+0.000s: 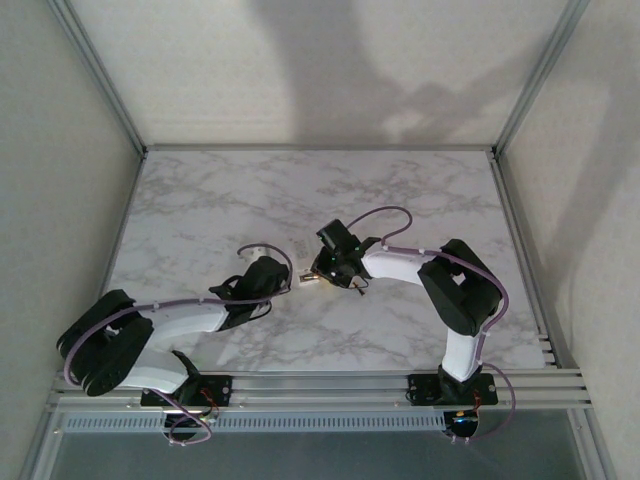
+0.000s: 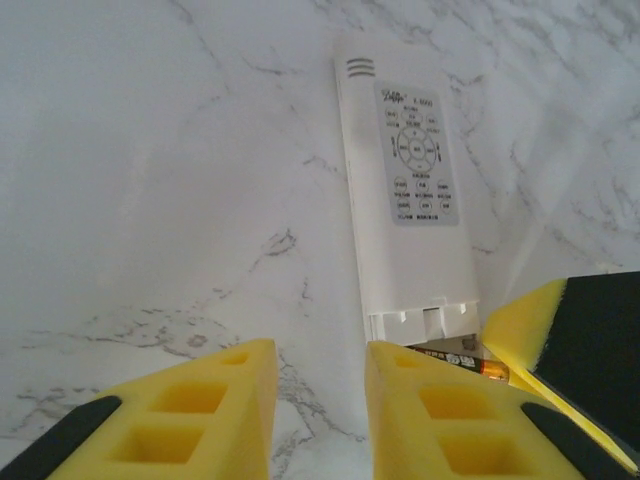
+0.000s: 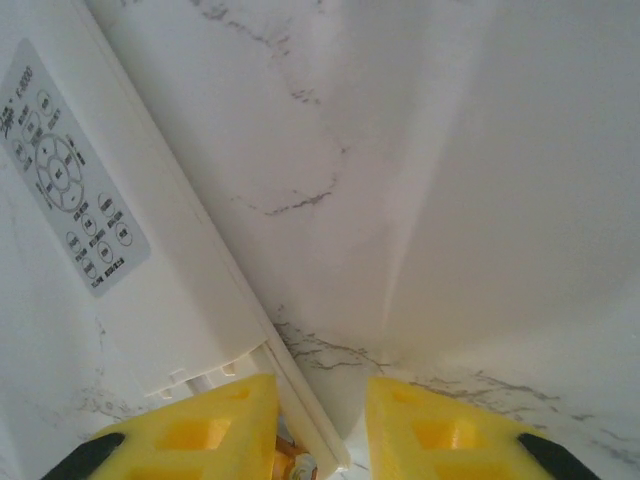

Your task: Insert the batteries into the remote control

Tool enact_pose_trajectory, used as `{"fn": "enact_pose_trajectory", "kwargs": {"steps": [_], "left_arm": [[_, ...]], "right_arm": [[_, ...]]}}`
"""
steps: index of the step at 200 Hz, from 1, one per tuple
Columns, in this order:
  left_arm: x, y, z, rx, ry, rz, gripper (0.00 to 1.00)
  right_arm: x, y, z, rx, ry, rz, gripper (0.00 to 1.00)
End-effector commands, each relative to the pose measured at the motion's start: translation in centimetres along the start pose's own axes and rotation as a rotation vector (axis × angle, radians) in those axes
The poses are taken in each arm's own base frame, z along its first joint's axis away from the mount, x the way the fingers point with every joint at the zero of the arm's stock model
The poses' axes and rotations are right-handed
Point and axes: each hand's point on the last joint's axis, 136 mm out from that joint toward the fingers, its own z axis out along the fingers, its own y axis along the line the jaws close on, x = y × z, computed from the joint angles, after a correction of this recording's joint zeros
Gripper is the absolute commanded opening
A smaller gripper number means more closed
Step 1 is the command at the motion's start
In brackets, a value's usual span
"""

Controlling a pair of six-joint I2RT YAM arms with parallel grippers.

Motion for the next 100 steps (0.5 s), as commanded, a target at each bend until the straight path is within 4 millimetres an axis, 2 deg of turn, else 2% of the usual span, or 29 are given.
{"fn": "enact_pose_trajectory", "kwargs": {"steps": [1,31,53,80,100], "left_arm": [[-1.3,0.5,-0.5,0.008,-0.057,-0.012,0.3],[-1.1,0.7,-0.4,0.029,-0.048,-0.014,0.3],[-1.0,0.9,-0.4,0.035,-0.041,-0.003,0.3],[-0.9,0.4,-0.6,0.067,-0.033,0.014,0.31],[-0.2,0.1,-0.3,0.088,0.002,0.035,0.31]], "right_arm": [[-0.6,0.5,-0.3,0.014,-0.026,0.066,0.29],[-0.6,1.0,0.0,0.006,-0.024,0.086,0.28],[-0.9,1.7,-0.6,0.014,-0.047,0.063,0.29],[-1.1,1.6,-1.1,0.035,-0.059,0.032,0.3],[-1.0,1.4,-1.5,0.039,-0.062,-0.02,0.3]]}}
